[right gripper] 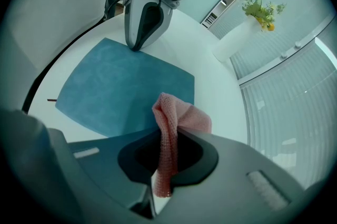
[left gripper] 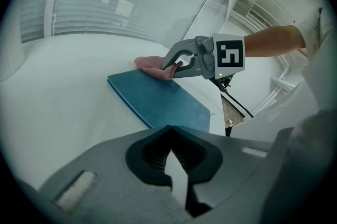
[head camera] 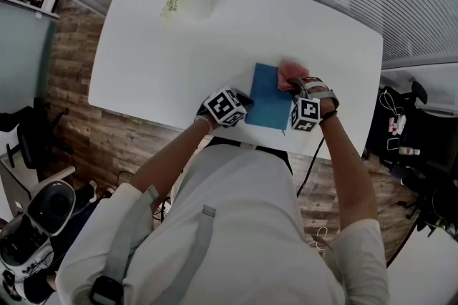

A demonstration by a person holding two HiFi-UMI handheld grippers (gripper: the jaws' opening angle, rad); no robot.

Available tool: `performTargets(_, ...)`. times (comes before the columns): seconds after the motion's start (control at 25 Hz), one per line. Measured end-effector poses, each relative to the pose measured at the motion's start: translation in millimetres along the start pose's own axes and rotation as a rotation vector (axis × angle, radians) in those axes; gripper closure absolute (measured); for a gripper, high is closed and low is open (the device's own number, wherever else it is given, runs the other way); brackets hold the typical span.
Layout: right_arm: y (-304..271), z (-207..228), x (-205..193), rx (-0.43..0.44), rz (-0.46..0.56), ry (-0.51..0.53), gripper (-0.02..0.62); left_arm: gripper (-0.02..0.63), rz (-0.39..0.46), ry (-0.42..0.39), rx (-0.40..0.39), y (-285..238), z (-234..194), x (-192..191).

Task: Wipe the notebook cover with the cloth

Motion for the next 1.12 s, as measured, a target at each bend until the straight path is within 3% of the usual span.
performTargets(1.12,16,-9,10,0.034,0.024,-0.035,0.589,0.607,0.0,-0.001,0.001,0,0,0)
Point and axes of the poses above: the fingertips, and each gripper's own axes: y backward along the fingers, z to its right, x out of its top, the point moved 6 cm from there along y, backward along the fingers, and after that the axes turned 14 degrees about -x, right-handed, at the moved point
